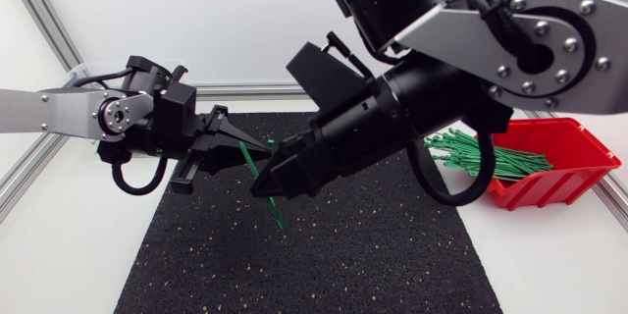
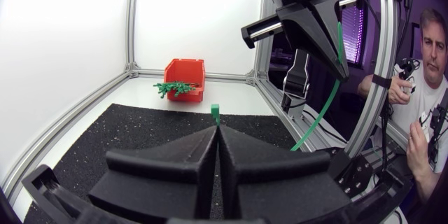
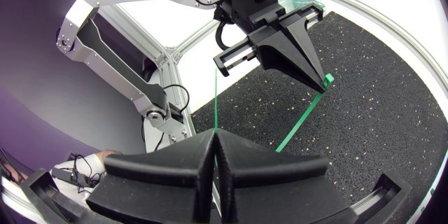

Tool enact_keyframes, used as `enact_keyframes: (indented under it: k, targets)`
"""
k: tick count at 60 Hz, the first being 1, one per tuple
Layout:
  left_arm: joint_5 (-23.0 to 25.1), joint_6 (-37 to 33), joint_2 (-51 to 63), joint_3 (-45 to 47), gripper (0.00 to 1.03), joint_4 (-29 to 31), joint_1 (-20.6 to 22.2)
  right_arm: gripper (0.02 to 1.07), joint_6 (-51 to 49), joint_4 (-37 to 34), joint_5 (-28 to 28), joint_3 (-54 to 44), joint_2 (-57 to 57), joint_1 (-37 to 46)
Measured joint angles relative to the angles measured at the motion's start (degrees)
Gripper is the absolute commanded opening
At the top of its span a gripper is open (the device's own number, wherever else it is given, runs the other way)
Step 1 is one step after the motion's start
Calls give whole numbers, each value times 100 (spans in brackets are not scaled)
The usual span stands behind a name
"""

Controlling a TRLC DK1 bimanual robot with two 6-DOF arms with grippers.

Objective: Take a green cable tie from the red box, thread the tail through the head to close it, then place it in the transparent bin on the left.

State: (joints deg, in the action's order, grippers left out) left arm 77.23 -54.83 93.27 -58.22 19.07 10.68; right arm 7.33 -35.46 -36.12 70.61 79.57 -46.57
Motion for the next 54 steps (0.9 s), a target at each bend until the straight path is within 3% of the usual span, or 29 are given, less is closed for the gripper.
enact_keyframes:
  k: [7,12,16,21,24,37,54]
  targets:
    - [-142,72,0,13,4,-251,22,7,0,111,0,-33,46,2]
    - [-459,382,-20,96,4,-903,138,7,-2,122,-2,-35,59,11]
    - [-1003,1093,-133,461,4,-2317,332,7,-2,122,-2,-35,61,13]
    - [-1338,2951,-278,1078,3,-5040,496,7,-2,122,-2,-42,61,17]
    - [-1373,3781,-345,1152,3,-5628,514,7,-2,122,-2,-57,57,17]
    - [-1102,5633,-227,892,3,-5761,363,7,162,120,0,-66,-35,17]
    - [-955,6599,-258,892,3,-5770,319,7,822,120,-2,-66,-289,39]
